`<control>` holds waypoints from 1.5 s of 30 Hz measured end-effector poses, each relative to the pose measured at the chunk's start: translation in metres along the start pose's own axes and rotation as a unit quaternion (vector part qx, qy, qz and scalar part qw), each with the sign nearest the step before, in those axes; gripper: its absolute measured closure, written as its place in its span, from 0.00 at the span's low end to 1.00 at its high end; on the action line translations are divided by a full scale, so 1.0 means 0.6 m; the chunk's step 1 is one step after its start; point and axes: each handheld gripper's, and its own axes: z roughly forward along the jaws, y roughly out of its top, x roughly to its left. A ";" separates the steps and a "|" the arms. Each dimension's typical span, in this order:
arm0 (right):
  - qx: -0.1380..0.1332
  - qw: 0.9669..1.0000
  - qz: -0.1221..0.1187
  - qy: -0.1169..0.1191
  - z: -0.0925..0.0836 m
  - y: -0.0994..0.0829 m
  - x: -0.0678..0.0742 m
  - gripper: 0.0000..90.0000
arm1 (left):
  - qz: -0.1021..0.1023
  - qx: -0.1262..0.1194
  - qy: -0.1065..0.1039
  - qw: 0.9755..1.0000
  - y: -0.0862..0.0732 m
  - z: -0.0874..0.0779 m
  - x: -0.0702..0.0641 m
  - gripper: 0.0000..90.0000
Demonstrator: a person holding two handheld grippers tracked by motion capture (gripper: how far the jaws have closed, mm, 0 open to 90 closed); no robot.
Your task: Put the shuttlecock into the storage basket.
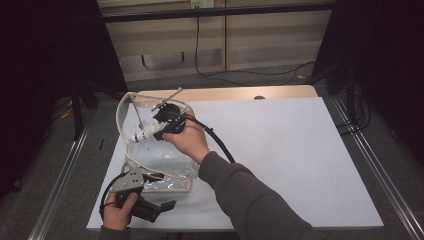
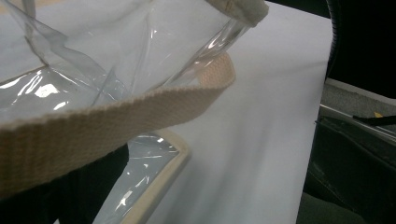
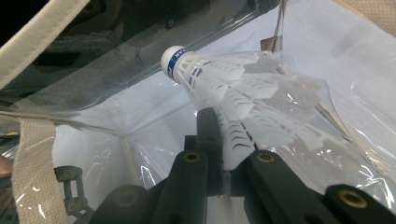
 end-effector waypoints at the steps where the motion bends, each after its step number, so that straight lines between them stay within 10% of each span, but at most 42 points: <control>1: 0.000 1.000 0.000 -0.001 0.000 0.000 0.000 0.98 | 0.001 0.002 0.000 1.000 0.000 0.000 0.000 0.05; 45: -0.017 1.000 0.012 -0.021 0.005 0.018 0.028 0.98 | 0.001 -0.001 0.002 1.000 0.002 -0.001 -0.002 0.05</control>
